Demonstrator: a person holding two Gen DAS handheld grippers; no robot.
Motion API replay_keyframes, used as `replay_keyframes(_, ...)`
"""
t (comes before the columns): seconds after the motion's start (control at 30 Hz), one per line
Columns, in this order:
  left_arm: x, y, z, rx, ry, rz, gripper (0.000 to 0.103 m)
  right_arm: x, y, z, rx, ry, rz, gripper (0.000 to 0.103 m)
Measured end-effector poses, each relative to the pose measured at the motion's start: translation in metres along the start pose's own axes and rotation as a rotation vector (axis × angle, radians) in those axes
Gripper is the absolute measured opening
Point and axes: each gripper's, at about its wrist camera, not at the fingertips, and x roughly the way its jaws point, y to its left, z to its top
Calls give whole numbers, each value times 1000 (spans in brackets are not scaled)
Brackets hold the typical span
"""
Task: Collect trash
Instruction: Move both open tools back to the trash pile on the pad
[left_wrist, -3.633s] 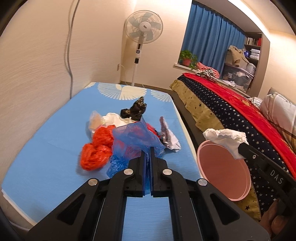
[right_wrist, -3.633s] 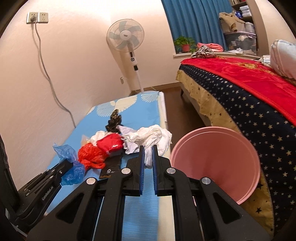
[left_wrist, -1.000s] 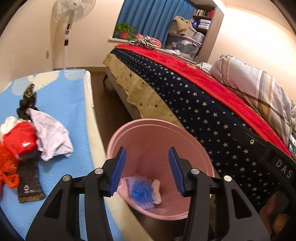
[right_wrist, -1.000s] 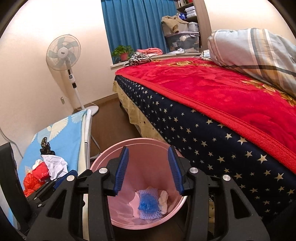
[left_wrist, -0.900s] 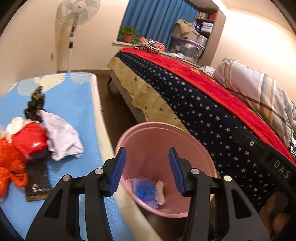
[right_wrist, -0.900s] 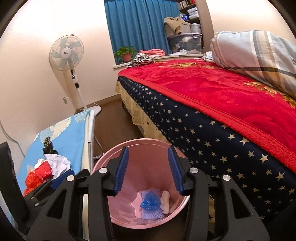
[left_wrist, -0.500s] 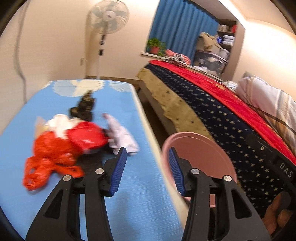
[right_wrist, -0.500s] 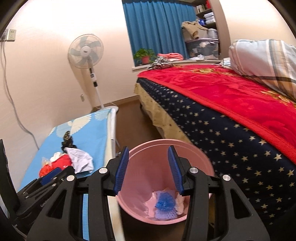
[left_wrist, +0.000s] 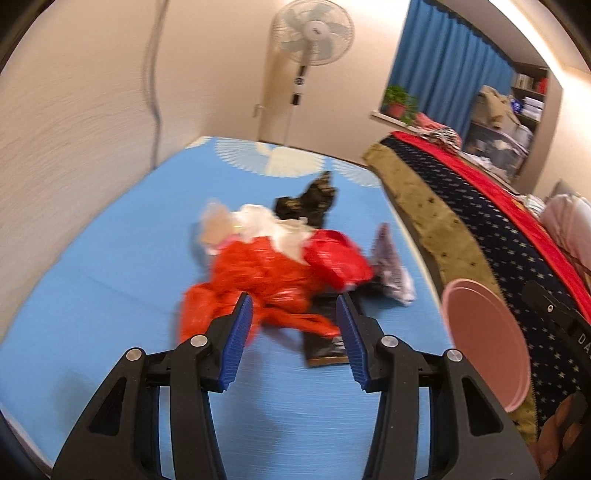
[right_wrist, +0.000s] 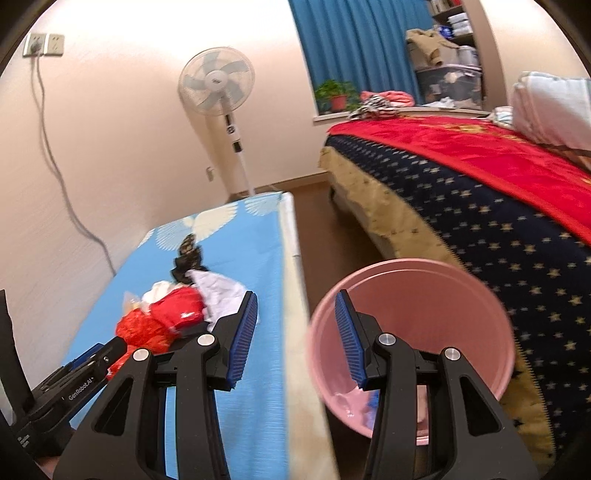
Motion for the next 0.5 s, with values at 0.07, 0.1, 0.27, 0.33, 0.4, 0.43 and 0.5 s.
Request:
replay_keyframes(0.07,-2,8,0,-7,-21,58,47,9,9,-1,-6,15,18,45)
replay_keyframes(0.1,-2,13,0,-19,-33,89,47,14,14,-2,-7,24,31,45)
replay_keyframes(0.27,3,38,2,-108,-29,144,47,34,32,-5,-31,51,75,45)
replay_keyframes(0.33,7,44,1,-132,-19,146,47,43,39,-7,-50,62,85,45)
replay_keyframes(0.4,12,49,1,-151,-3,140,47,52,43,-8,-60,77,92,45)
replay_keyframes(0.43,14,49,1,-155,1,139,47,57,46,-9,-62,85,95,45)
replay_keyframes(0.5,19,49,0,-165,16,133,47,65,48,-10,-62,99,96,45)
